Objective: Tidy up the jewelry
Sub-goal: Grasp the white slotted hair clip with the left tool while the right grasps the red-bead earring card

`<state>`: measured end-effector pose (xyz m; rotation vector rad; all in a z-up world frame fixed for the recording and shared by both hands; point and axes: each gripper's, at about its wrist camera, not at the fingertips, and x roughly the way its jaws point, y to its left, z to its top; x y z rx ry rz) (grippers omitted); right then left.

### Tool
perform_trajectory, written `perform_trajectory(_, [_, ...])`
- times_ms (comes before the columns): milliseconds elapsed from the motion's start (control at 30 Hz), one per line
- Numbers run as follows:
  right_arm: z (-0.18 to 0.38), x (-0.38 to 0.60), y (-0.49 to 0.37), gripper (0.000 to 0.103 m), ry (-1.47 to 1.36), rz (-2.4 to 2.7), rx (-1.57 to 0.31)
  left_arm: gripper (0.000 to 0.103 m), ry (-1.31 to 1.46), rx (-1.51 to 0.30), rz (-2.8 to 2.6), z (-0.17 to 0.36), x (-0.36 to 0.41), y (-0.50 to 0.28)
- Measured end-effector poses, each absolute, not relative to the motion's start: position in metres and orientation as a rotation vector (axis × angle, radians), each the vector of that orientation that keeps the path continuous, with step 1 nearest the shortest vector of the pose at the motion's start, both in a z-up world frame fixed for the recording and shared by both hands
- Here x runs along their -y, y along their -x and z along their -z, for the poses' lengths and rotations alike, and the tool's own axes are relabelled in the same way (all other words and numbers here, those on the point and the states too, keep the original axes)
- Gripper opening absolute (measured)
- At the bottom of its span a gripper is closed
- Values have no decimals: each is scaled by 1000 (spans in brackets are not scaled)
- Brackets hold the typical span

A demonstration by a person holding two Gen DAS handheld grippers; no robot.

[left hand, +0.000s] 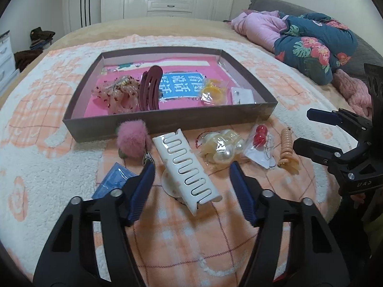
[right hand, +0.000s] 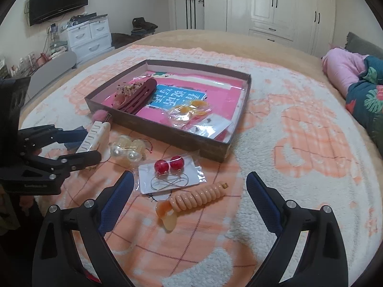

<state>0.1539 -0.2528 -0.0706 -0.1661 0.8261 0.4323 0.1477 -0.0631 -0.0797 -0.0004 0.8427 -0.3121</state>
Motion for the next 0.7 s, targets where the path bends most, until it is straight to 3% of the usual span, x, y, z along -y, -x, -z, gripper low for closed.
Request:
perform_trajectory(200, [78, 238, -161, 92, 212, -486, -858, 23, 14, -882, 319, 90, 61, -151])
perform_trajectory(700, [111, 210, -189, 91, 272, -566, -1005, 20, 54, -827, 354, 77, 56, -146])
